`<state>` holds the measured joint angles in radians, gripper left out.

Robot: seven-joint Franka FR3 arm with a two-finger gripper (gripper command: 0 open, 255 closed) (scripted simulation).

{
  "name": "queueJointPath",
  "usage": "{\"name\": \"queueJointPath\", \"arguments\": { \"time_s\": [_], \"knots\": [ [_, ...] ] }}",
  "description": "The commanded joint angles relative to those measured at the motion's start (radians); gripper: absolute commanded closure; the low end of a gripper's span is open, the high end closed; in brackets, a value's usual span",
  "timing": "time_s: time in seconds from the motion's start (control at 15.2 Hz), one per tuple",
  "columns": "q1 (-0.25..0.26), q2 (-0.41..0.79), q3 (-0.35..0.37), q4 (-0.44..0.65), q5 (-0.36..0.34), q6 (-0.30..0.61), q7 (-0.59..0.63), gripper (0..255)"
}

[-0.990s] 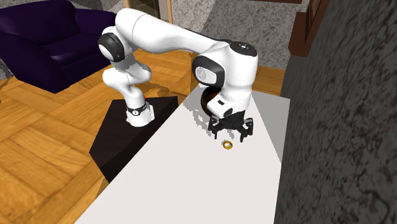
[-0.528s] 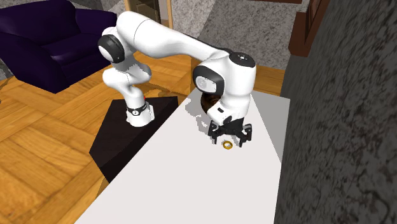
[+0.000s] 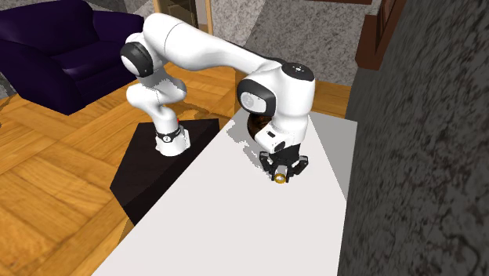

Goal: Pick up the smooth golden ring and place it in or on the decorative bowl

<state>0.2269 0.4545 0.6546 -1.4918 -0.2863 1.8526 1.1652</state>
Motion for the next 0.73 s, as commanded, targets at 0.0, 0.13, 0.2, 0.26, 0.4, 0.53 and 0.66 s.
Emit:
{"name": "queueJointPath", "arguments": {
  "time_s": [0.0, 0.13, 0.2, 0.26, 0.4, 0.53, 0.66],
  "knots": [
    [0.001, 0.008, -0.001, -0.003, 0.0, 0.008, 0.0, 255],
    [0.003, 0.01, -0.001, -0.004, -0.001, 0.01, 0.002, 255],
    [0.002, 0.007, 0.0, -0.004, 0.0, 0.008, 0.001, 255],
    [0.001, 0.006, 0.0, -0.007, 0.001, 0.009, 0.001, 255],
    [0.001, 0.007, 0.0, -0.004, 0.0, 0.007, 0.0, 255],
    [0.003, 0.002, 0.002, 0.017, 0.004, -0.017, -0.003, 255],
    [0.005, -0.001, 0.004, 0.04, 0.007, -0.042, -0.006, 255]
  ]
}}
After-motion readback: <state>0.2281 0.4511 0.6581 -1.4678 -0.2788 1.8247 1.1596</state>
